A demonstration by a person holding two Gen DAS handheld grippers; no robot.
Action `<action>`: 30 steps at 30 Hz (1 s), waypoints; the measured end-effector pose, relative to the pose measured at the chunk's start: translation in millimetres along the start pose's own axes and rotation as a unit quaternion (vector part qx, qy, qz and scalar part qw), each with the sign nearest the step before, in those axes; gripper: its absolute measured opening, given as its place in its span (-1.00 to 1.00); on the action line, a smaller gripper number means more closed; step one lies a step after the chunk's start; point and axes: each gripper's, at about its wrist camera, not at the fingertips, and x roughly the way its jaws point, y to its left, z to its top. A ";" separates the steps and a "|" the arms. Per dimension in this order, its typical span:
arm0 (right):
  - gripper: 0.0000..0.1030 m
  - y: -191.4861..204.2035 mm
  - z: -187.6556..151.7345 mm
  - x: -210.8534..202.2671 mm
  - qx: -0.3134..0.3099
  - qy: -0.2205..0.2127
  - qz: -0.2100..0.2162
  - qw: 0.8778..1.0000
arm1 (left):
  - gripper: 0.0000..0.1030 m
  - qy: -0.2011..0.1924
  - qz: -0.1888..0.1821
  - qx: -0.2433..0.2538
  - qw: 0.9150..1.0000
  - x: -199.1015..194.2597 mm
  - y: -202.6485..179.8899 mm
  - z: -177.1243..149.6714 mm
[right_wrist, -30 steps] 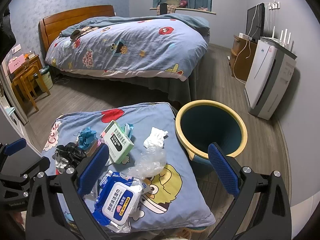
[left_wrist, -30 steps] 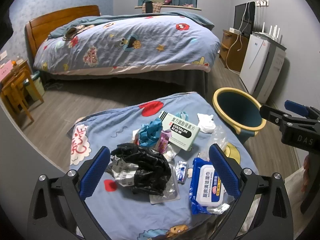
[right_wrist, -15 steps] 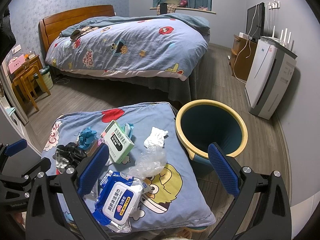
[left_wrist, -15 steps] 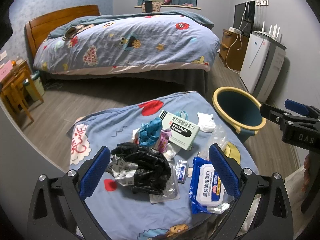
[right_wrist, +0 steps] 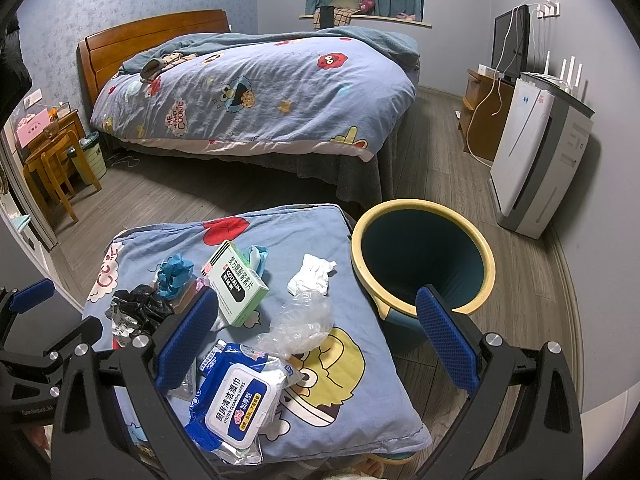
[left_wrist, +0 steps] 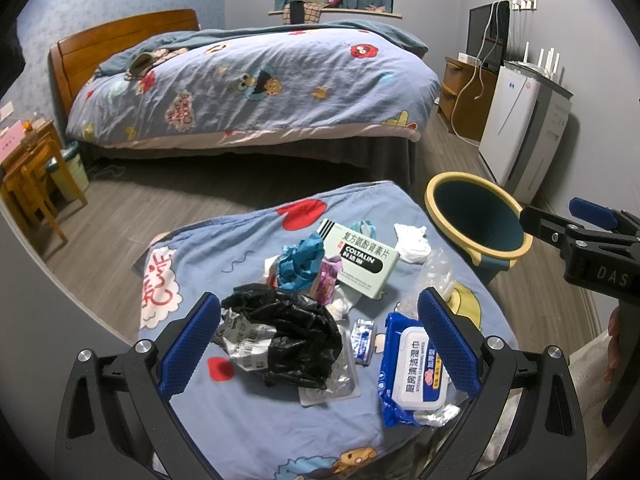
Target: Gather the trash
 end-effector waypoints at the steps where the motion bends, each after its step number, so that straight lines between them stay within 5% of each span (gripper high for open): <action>1: 0.89 0.0 0.0 0.0 0.000 0.000 0.000 1.000 | 0.90 0.000 0.000 0.000 1.000 0.3 -0.3 0.1; 21: 0.89 -0.7 0.9 0.7 0.001 0.002 0.001 1.000 | 0.90 0.002 0.001 0.001 1.000 -0.2 0.7 -0.3; 30: 0.89 -7.1 -12.0 17.7 0.032 0.048 0.018 0.998 | 0.90 0.005 0.001 -0.004 1.000 7.4 1.0 -18.1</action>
